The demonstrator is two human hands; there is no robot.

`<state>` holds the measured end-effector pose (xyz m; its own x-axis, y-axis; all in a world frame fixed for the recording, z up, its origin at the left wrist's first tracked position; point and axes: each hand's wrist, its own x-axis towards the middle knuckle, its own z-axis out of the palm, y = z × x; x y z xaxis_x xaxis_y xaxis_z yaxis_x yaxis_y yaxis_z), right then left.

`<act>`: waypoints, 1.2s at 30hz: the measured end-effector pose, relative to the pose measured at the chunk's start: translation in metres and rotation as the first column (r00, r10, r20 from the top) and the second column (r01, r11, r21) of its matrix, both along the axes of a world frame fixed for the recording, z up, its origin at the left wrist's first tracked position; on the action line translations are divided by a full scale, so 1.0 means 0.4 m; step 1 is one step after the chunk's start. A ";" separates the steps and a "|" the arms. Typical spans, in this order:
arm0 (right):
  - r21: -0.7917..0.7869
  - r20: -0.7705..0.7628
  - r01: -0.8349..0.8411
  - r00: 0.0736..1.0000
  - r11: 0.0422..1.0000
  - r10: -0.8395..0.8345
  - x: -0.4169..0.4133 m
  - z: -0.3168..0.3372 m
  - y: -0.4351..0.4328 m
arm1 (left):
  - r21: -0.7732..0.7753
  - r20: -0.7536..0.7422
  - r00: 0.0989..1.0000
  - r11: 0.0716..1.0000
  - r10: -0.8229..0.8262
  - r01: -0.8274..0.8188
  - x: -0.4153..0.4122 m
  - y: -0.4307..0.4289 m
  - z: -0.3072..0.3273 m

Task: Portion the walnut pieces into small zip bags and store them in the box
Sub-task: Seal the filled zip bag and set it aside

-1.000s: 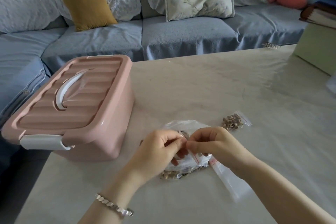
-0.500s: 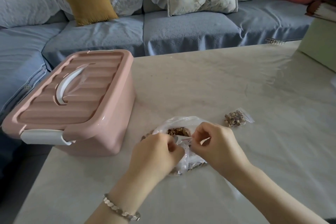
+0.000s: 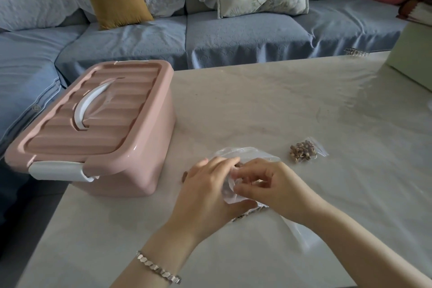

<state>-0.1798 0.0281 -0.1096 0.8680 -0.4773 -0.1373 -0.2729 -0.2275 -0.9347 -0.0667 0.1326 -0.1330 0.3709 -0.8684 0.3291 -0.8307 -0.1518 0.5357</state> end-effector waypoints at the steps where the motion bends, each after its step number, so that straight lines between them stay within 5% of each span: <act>1: 0.012 -0.030 -0.033 0.999 0.999 0.033 -0.002 0.003 -0.003 | -0.007 0.028 1.000 1.000 -0.004 0.004 -0.003 0.000 0.007; 5: 0.025 -0.126 -0.076 0.989 0.997 0.078 -0.006 0.006 0.002 | -0.030 0.156 0.987 0.999 -0.035 0.041 -0.013 -0.003 0.003; 9: -0.051 -0.102 0.118 0.987 0.992 -0.123 -0.002 0.001 0.014 | -0.015 0.154 0.988 1.000 -0.003 0.005 -0.010 -0.002 -0.033; 14: -0.283 -0.016 0.210 0.975 0.936 -0.223 -0.008 0.003 0.035 | -0.087 0.131 0.990 0.995 0.049 -0.038 -0.017 -0.010 -0.052; 18: -0.091 -0.041 0.172 0.983 0.981 -0.177 -0.012 0.010 0.028 | -0.086 0.055 0.998 0.996 0.043 -0.038 -0.018 -0.010 -0.045; 26: 0.325 -0.077 0.074 0.996 0.943 -0.051 -0.014 0.039 -0.006 | 0.017 0.142 0.989 0.999 -0.040 0.038 -0.004 0.004 -0.045; 31: 0.369 -0.185 0.039 0.982 0.929 0.032 -0.012 0.035 -0.009 | 0.029 0.272 0.962 0.999 -0.041 0.034 -0.006 0.003 -0.055; 36: 0.315 -0.240 0.048 0.970 0.948 0.030 -0.012 0.035 -0.004 | 0.025 0.245 0.969 1.000 -0.023 0.018 -0.002 0.005 -0.060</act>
